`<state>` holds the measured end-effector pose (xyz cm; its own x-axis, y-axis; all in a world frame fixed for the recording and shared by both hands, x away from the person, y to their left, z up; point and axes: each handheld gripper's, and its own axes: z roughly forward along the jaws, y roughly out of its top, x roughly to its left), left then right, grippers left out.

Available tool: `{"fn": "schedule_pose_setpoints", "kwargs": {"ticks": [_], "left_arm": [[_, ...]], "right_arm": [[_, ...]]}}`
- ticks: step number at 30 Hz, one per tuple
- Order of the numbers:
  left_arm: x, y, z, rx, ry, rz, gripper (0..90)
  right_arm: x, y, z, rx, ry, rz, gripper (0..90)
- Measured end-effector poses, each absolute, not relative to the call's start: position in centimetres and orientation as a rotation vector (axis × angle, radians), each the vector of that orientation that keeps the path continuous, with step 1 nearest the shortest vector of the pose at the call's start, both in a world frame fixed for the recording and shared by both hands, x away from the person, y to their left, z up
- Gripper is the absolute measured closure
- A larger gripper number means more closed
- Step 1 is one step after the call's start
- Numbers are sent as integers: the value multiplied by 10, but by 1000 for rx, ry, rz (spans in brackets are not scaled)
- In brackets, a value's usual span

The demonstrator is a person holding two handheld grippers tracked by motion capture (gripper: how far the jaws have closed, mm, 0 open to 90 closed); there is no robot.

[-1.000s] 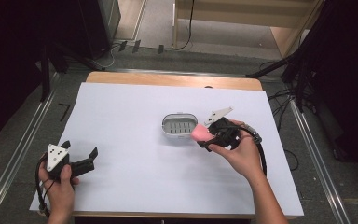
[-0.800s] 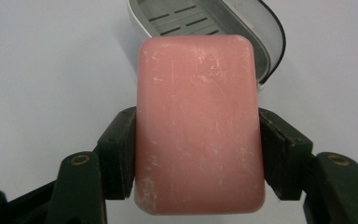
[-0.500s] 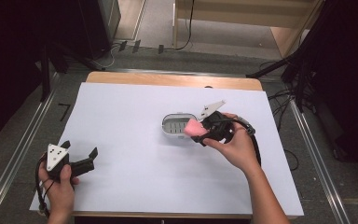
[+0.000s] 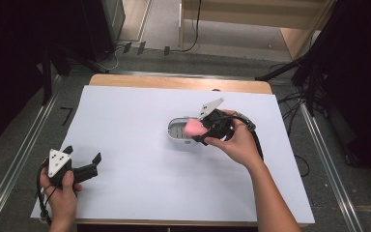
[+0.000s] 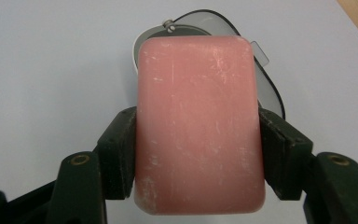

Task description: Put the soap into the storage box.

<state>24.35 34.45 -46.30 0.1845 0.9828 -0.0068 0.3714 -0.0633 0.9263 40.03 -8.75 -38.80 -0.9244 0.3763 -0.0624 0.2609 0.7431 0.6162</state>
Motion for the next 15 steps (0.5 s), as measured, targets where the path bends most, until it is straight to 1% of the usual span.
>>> {"fn": "schedule_pose_setpoints", "kwargs": {"ticks": [3,8,15], "left_arm": [[244,344,-463,1587,1325,885,0],[244,345,-463,1589,1325,883,0],[244,344,-463,1588,1326,885,0]], "right_arm": [[403,-86,-390,474,2770,944,385],[408,-81,-396,321,2787,945,385],[412,-77,-393,224,2780,963,385]]}}
